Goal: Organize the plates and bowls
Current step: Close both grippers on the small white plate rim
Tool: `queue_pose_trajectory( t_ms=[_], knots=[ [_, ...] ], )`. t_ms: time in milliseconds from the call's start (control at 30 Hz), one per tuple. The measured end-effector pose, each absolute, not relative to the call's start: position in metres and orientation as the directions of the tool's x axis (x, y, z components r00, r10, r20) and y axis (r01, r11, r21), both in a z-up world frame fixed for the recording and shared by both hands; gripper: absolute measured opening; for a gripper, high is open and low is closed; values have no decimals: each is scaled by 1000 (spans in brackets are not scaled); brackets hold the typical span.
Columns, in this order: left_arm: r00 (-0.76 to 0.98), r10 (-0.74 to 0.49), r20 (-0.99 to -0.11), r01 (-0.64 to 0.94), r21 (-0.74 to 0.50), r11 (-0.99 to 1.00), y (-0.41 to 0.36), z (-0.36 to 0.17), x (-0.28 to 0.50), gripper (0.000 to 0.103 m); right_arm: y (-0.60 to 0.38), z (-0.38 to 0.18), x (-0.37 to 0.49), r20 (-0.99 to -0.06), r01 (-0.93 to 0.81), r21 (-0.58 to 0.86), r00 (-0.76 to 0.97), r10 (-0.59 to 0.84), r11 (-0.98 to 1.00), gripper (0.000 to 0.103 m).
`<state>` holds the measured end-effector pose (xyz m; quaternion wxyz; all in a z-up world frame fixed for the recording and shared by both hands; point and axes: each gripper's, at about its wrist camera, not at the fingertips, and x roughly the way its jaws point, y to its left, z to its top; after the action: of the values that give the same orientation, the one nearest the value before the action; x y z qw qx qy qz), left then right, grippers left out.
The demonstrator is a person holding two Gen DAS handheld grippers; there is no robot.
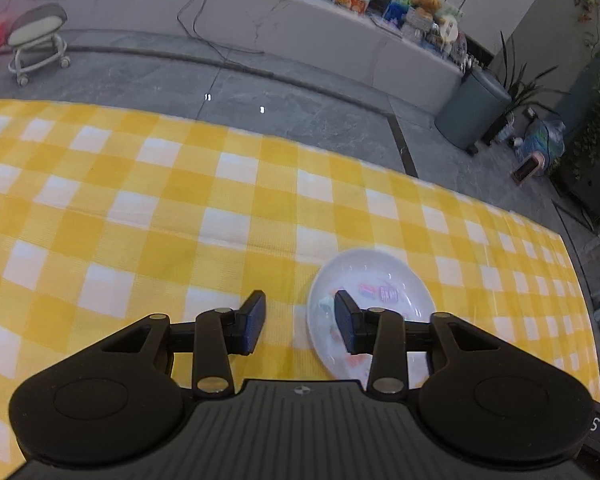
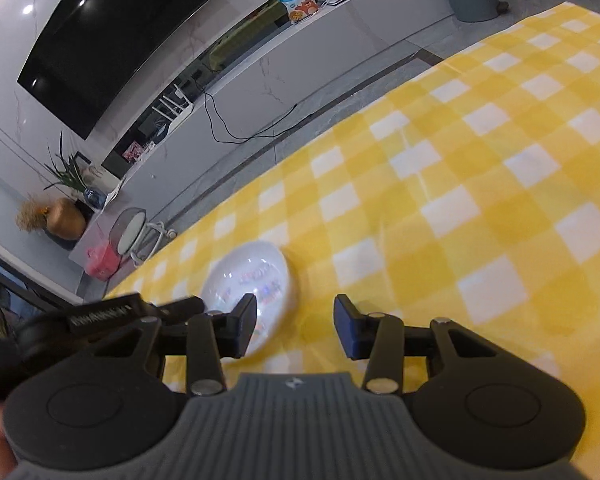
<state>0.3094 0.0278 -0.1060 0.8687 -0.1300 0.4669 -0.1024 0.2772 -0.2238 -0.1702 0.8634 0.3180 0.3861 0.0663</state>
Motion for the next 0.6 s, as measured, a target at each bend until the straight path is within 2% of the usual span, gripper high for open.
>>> queue_pose_trajectory(
  t_ms=[167, 200, 233, 300, 333, 367, 433, 600],
  knots=[
    [565, -282, -775, 84, -286, 954, 24, -106, 309, 46, -212, -172, 286, -629, 123, 572, 700, 337, 811, 37],
    [568, -279, -774, 92, -277, 956, 21, -105, 308, 39, -210, -172, 288, -632, 122, 563, 701, 331, 817, 33],
    [572, -269, -775, 97, -262, 960, 20, -104, 306, 32, -208, -173, 289, -638, 123, 554, 698, 325, 823, 24],
    [574, -257, -777, 100, -245, 964, 16, -104, 305, 23, -205, -174, 291, -648, 128, 533, 697, 307, 836, 15],
    [574, -253, -779, 100, -240, 966, 15, -105, 303, 14, -203, -174, 291, -651, 127, 530, 695, 306, 838, 9],
    [571, -254, -780, 101, -240, 965, 13, -105, 302, 13, -203, -176, 292, -653, 124, 534, 689, 314, 836, 5],
    [567, -254, -783, 110, -234, 966, 10, -104, 300, 6, -201, -176, 289, -653, 123, 538, 687, 319, 834, 4],
    [558, -248, -792, 128, -213, 969, 3, -97, 294, 5, -203, -172, 281, -669, 133, 512, 682, 296, 849, 4]
  ],
)
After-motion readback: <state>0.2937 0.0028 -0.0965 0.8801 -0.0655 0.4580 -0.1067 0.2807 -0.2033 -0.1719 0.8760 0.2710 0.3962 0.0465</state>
